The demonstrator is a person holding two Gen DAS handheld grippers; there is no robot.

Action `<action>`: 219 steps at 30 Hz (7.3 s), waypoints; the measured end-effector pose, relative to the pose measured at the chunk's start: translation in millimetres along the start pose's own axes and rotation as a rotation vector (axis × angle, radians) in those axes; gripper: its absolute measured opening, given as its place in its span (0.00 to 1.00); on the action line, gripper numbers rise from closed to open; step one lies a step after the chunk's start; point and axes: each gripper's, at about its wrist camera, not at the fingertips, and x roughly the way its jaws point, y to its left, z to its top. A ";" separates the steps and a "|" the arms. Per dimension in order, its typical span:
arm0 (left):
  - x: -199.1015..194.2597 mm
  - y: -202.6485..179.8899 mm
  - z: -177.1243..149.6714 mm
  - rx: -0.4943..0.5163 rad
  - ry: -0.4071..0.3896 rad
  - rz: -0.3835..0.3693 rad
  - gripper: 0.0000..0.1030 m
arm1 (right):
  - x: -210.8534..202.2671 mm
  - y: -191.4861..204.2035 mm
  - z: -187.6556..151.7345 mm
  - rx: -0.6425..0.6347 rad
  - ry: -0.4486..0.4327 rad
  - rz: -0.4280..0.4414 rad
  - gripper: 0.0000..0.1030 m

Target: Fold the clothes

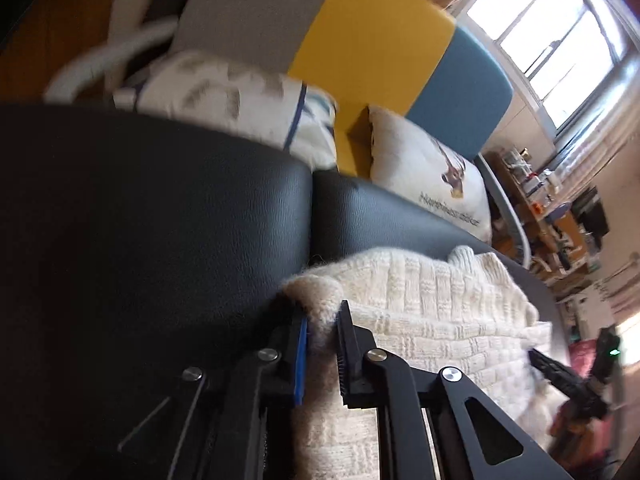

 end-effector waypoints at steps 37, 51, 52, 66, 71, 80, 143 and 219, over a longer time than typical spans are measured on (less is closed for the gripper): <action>-70.9 -35.4 -103.6 -0.055 0.062 -0.013 0.41 | -91.1 -33.4 -72.6 0.204 -0.022 0.222 0.23; -187.9 -10.4 -212.5 -0.111 0.057 -0.191 0.49 | -180.5 -141.2 -271.3 0.539 0.068 0.481 0.28; -191.1 -9.6 -218.8 -0.112 0.062 -0.191 0.49 | -178.5 -141.5 -276.3 0.551 0.074 0.511 0.29; -202.0 5.2 -282.3 -0.121 0.155 -0.202 0.54 | -148.1 -107.8 -267.1 0.485 0.112 0.594 0.30; -197.8 -0.7 -294.0 -0.039 0.169 -0.190 0.54 | -149.0 -103.1 -267.2 0.464 0.096 0.580 0.30; -183.1 -1.0 -310.9 -0.064 0.238 -0.238 0.54 | -145.7 -97.7 -260.1 0.471 0.113 0.555 0.30; -171.8 -36.5 -220.0 -0.242 0.121 -0.565 0.11 | -148.7 -46.3 -237.2 0.243 0.191 0.410 0.06; -206.3 -60.3 -100.0 0.009 -0.263 -0.566 0.07 | -181.6 -56.1 -96.1 0.335 -0.132 0.776 0.06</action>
